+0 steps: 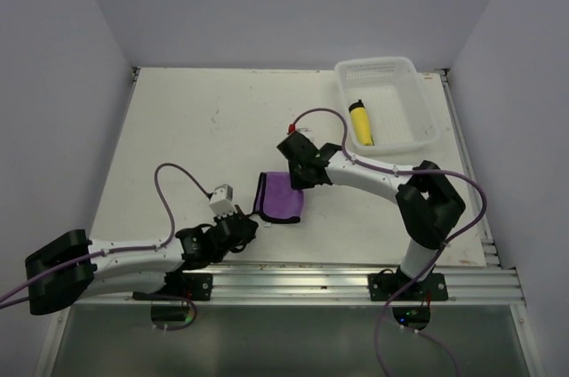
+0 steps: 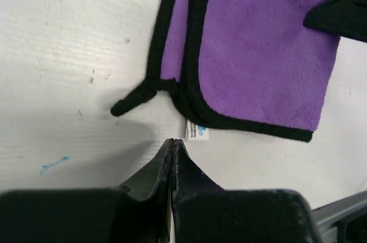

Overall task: Roll the towels
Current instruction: Roll the towel

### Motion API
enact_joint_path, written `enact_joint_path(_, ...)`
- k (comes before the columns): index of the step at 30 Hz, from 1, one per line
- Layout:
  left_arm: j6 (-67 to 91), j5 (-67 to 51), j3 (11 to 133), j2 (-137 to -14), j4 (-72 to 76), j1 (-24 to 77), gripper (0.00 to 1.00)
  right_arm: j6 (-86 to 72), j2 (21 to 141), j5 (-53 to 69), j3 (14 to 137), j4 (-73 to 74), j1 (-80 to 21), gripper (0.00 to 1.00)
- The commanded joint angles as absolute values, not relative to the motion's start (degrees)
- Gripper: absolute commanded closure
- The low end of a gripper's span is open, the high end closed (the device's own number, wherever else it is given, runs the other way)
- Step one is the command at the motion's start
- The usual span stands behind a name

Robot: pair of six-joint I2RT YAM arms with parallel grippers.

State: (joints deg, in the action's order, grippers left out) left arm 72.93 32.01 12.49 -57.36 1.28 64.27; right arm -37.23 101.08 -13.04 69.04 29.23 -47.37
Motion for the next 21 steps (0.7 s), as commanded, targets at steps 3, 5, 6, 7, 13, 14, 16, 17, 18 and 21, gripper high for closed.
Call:
enact_joint_path(3, 65.4, 39.5, 16.1, -60.5, 4.3, 64.2, 1.00, -31.4, 102.6, -20.3, 75.1, 39.4, -50.4, 0.92)
enact_joint_path(5, 64.6, 39.1, 14.7, -61.3, 10.2, 64.2, 1.00, -31.3, 102.9, -19.5, 75.1, 39.3, -50.5, 0.92)
enact_joint_path(6, 64.2, 39.1, 13.9, -61.2, 12.5, 64.2, 1.00, -31.2, 103.0, -19.4, 75.3, 39.4, -50.5, 0.92)
enact_joint_path(7, 63.7, 39.0, 13.0, -60.4, 14.9, 64.2, 1.00, -31.3, 103.1, -19.2, 75.2, 39.3, -50.5, 0.92)
enact_joint_path(13, 57.5, 40.2, 8.1, -56.6, 28.7, 64.1, 1.00, -31.5, 103.5, -17.1, 75.1, 38.4, -50.5, 0.92)
enact_joint_path(14, 55.4, 39.9, 7.8, -56.8, 31.2, 64.1, 1.00, -31.5, 103.6, -16.8, 75.1, 38.2, -50.5, 0.92)
enact_joint_path(16, 54.4, 39.5, 7.9, -59.0, 32.7, 63.8, 1.00, -31.6, 103.8, -16.3, 75.6, 38.1, -50.5, 0.92)
enact_joint_path(17, 54.8, 38.2, 8.2, -60.1, 32.9, 63.5, 1.00, -31.6, 103.8, -16.1, 75.8, 38.0, -50.5, 0.92)
enact_joint_path(18, 55.1, 37.6, 8.2, -61.0, 33.4, 62.5, 1.00, -31.6, 103.9, -15.8, 76.0, 37.9, -50.5, 0.92)
enact_joint_path(21, 55.6, 35.0, 6.9, -64.7, 38.0, 61.3, 1.00, -31.9, 104.1, -14.9, 76.5, 37.8, -50.5, 0.92)
